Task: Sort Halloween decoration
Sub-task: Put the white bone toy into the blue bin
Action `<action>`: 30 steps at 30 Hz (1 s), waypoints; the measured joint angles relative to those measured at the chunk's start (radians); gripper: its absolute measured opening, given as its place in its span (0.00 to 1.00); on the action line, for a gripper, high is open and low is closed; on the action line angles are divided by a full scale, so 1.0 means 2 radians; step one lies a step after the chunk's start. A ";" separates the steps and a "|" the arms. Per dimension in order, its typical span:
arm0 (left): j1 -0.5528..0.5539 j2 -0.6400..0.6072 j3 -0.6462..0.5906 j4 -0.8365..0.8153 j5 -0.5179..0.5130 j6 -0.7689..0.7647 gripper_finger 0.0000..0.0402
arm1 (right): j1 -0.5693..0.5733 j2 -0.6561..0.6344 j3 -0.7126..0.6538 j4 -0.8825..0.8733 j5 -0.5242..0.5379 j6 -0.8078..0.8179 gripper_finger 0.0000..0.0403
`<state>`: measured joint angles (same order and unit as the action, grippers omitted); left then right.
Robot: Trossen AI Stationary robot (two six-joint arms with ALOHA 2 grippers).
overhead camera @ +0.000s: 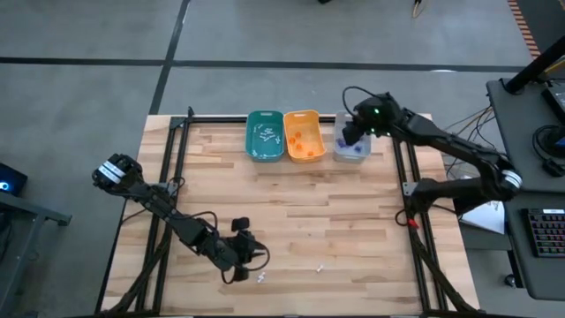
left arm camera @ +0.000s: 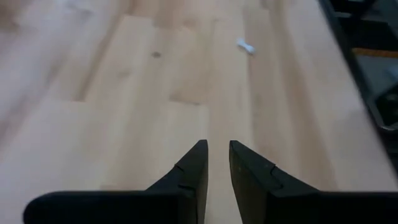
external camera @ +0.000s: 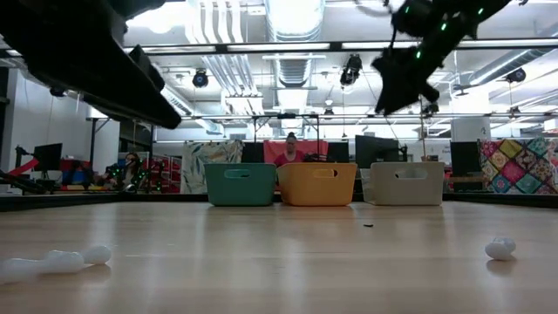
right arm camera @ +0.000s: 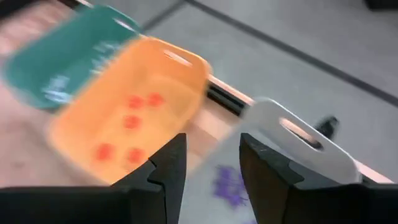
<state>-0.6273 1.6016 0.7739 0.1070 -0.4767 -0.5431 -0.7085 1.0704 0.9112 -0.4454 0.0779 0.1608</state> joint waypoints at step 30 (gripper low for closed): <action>-0.049 0.071 0.036 0.003 -0.006 -0.177 0.41 | 0.456 -0.028 -0.001 0.001 0.197 0.095 0.32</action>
<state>-0.7260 1.7427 0.8454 0.1124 -0.4891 -0.8963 0.2039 1.0153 0.9091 -0.4441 0.4722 0.3518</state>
